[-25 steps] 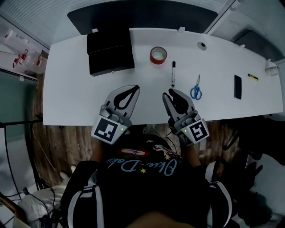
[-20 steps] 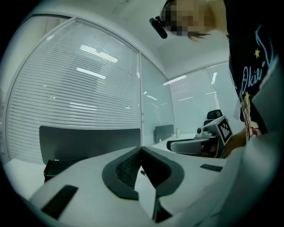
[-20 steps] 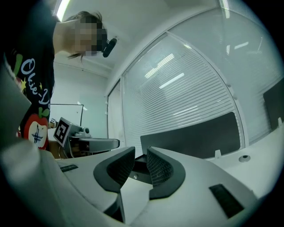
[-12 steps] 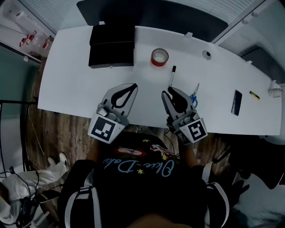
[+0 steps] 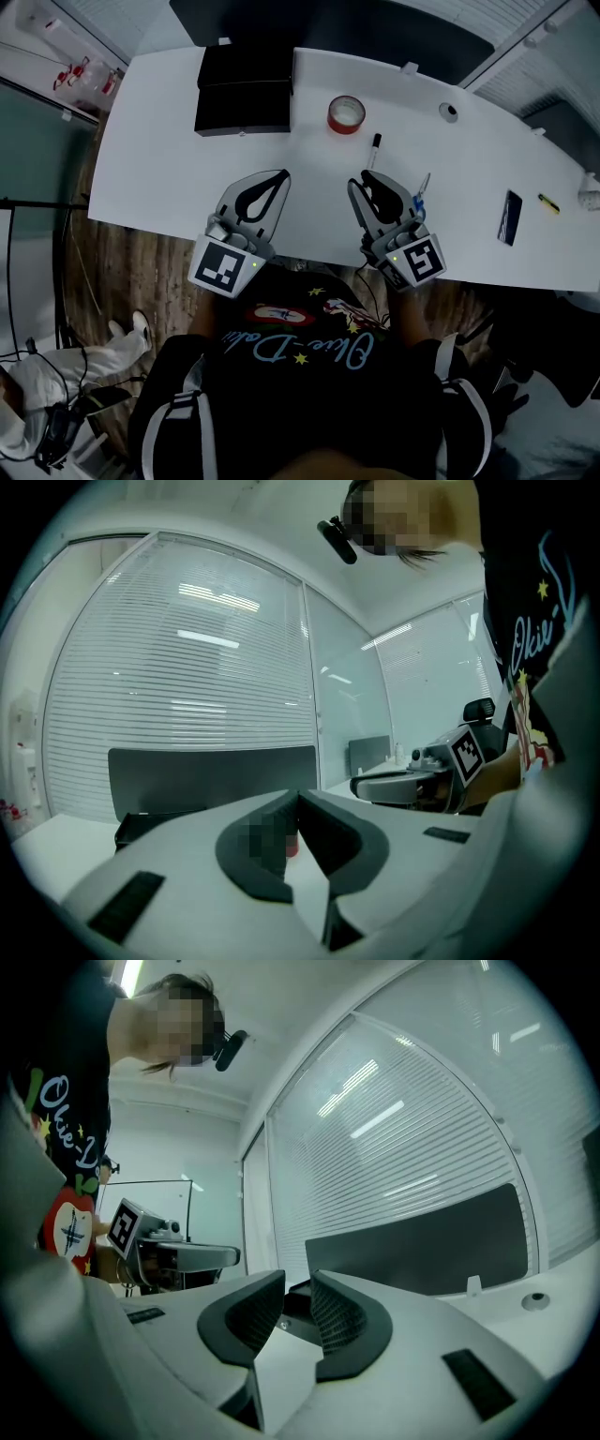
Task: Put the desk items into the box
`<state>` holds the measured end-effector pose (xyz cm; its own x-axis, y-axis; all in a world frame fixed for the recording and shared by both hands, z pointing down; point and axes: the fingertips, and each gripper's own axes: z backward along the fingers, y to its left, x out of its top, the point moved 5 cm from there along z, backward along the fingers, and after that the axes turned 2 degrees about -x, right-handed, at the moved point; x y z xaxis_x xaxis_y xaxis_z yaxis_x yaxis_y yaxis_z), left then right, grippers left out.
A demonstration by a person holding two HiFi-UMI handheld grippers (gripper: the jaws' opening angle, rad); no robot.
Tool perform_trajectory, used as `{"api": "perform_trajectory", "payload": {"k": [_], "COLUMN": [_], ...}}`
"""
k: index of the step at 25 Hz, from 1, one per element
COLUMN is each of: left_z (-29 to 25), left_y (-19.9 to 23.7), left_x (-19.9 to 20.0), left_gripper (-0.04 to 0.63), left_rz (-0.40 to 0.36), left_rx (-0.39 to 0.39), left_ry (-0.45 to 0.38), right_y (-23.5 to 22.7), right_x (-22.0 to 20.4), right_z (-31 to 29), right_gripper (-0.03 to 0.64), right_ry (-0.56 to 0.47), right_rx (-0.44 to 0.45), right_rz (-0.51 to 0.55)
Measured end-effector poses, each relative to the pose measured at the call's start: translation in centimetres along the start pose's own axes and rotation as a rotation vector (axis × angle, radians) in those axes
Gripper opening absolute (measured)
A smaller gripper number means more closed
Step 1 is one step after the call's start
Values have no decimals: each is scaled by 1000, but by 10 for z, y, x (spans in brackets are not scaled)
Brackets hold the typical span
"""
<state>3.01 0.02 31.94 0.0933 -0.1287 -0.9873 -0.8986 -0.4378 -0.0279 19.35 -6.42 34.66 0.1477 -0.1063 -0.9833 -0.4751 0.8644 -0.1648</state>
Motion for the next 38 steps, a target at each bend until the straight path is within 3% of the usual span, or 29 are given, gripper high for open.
{"api": "perform_trajectory", "payload": {"k": [5, 20, 38], "left_z": [-10, -36, -54], "left_y": [6, 46, 93], "left_x": [-8, -17, -27], "left_gripper": [-5, -5, -5], "left_rz": [31, 59, 57], "left_rx": [-3, -32, -61], "left_ry": [12, -10, -5], "right_y": [-8, -33, -62], "right_x": [-11, -17, -51], "right_z": [-6, -52, -102], "right_gripper": [84, 98, 100], "right_ry": [82, 156, 310], "right_rx": [-9, -36, -86], "right_rz": [8, 39, 86]}}
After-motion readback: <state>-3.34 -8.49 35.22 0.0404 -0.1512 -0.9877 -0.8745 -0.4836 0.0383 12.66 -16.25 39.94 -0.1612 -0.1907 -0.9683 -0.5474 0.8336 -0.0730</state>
